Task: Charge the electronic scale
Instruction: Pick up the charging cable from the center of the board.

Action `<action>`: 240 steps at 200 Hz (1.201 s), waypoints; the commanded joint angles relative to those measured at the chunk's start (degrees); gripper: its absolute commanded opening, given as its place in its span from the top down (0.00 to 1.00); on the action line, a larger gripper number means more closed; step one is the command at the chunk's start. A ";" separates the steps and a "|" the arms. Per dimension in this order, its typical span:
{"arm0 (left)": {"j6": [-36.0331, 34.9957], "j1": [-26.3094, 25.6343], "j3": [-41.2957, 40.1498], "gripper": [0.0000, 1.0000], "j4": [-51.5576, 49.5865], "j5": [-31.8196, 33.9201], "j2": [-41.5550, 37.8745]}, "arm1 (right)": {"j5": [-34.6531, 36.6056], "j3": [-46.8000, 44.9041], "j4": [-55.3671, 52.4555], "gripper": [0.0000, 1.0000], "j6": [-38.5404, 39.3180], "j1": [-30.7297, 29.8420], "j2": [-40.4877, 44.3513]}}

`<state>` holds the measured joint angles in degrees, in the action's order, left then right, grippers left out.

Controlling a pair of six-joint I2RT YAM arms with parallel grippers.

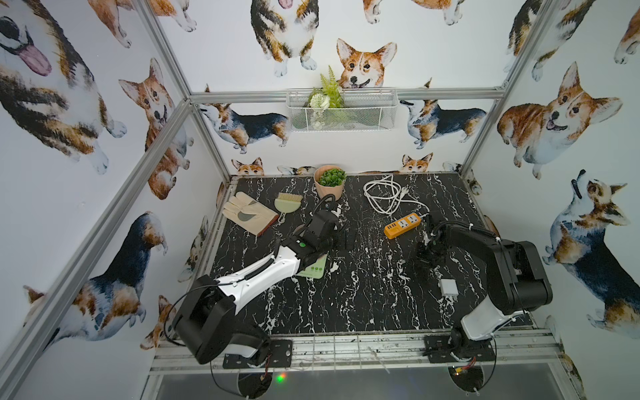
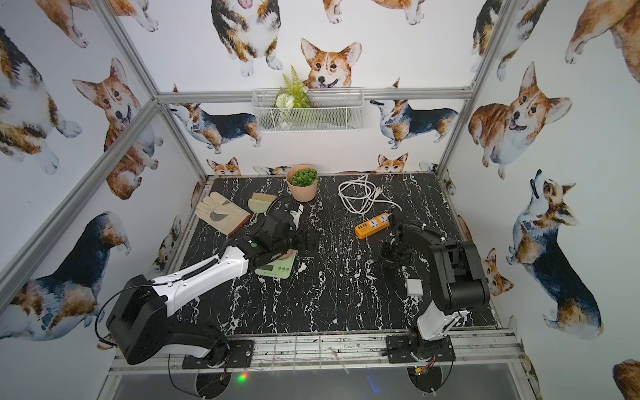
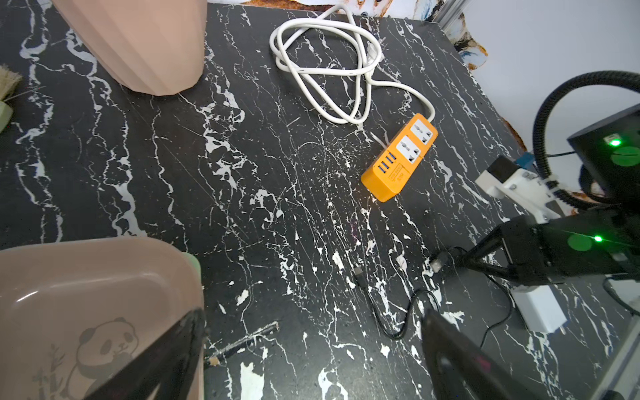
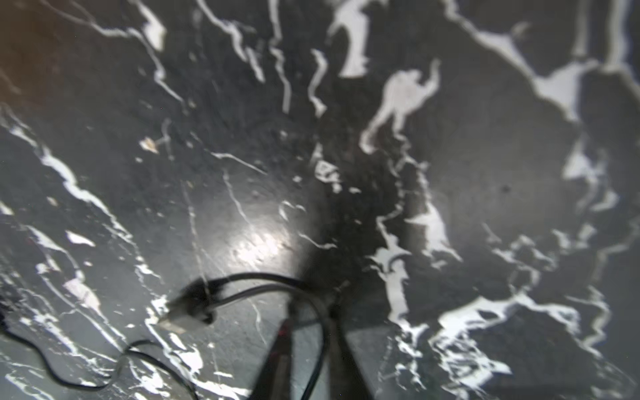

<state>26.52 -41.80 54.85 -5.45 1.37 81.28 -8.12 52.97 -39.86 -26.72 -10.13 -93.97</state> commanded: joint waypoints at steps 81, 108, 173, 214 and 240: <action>1.75 -0.18 6.65 0.06 14.32 -22.53 7.33 | -20.55 5.16 6.06 1.00 -2.61 -0.39 15.90; 2.34 -0.21 9.19 0.22 21.36 -28.57 12.31 | -23.96 4.13 10.65 1.00 -8.00 -0.59 21.04; 3.55 -0.34 10.61 0.46 33.58 -36.08 16.46 | -26.14 3.76 12.50 1.00 -13.34 -0.68 25.54; 1.75 -0.77 10.35 0.61 32.31 -35.67 16.53 | -27.47 3.58 13.48 1.00 -14.54 -0.68 25.85; 1.61 -0.97 9.62 0.63 32.44 -35.04 16.14 | -28.07 3.70 13.75 1.00 -14.93 -0.69 26.03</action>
<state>28.86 -42.65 65.10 24.97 -33.23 97.76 -34.79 56.55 -28.58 -39.66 -10.79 -68.38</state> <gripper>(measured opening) 0.382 0.062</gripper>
